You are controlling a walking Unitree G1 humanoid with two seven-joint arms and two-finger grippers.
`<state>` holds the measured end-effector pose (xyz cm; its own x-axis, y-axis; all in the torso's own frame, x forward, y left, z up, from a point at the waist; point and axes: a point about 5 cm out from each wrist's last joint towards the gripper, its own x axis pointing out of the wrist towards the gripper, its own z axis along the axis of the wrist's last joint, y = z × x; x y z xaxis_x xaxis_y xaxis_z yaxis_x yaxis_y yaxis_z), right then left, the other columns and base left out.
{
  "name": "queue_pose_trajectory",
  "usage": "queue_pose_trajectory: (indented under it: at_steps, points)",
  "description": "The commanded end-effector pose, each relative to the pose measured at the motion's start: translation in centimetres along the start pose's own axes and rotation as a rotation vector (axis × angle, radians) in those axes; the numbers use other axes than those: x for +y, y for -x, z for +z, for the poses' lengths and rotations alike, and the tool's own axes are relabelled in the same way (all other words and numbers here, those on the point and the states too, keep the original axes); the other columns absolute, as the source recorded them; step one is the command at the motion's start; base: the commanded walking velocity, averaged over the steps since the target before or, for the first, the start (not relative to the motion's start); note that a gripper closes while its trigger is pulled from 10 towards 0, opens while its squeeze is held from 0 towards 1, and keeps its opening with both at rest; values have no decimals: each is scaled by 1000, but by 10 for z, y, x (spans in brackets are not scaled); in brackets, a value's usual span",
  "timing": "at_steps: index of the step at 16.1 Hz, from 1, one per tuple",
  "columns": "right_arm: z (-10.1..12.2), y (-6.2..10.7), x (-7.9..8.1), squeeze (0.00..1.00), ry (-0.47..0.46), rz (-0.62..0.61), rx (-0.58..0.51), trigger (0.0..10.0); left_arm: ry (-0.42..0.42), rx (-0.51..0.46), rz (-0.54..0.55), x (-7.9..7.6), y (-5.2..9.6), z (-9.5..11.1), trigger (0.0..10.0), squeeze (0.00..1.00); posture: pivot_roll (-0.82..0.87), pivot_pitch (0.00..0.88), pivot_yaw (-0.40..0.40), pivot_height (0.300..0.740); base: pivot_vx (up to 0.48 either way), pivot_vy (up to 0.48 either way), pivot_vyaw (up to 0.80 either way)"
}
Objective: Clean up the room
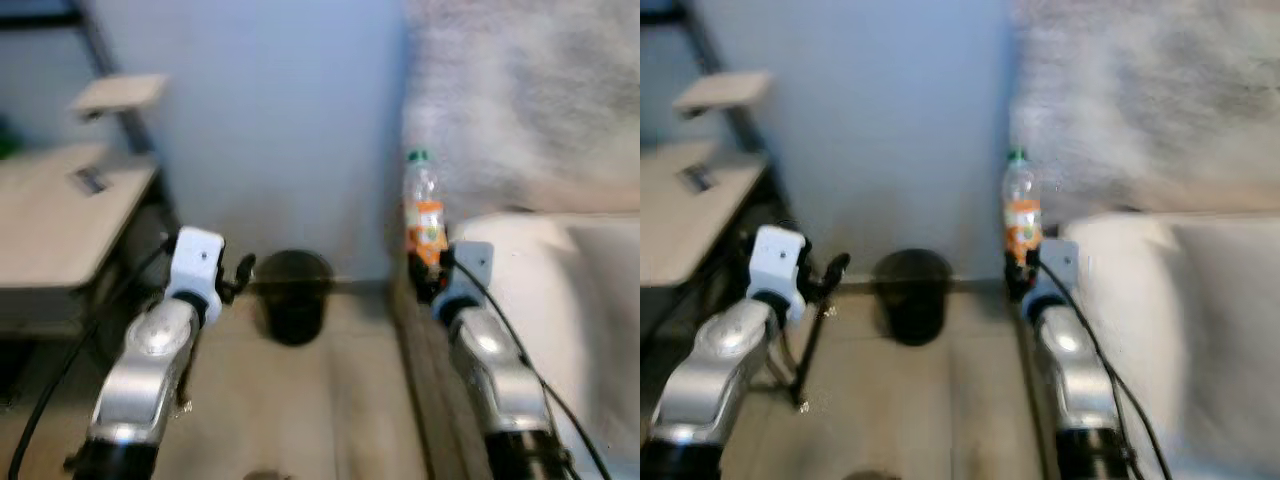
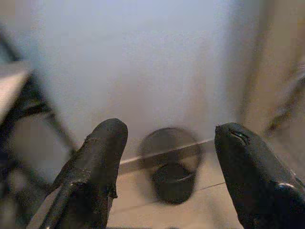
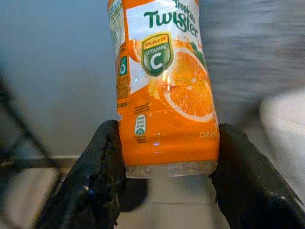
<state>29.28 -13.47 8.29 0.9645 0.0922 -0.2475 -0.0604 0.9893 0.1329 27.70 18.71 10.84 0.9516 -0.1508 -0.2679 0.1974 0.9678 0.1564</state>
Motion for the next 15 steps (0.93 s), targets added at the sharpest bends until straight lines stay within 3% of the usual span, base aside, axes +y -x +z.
queue_pose_trajectory:
  at_steps: [1,7,11,14,15]
  points:
    - [3,-1,2,0,15,21,-8,10000,-7,-16,-1,1,-3,5,10000,0,81,0,51,740,382,0,0]
    - [2,-2,-4,0,46,25,2,10000,-14,-11,-11,0,-3,4,10000,0,77,0,58,740,373,0,0]
    - [-1,-2,-1,0,80,61,15,10000,-21,-5,-18,-1,-3,2,10000,0,77,0,57,740,366,0,800]
    - [-8,0,-6,0,138,122,70,10000,-41,7,-36,-1,-3,0,10000,0,78,0,57,740,361,0,0]
    - [-12,0,-12,0,214,151,110,10000,-49,17,-53,-4,-2,-3,10000,0,77,0,55,740,352,0,0]
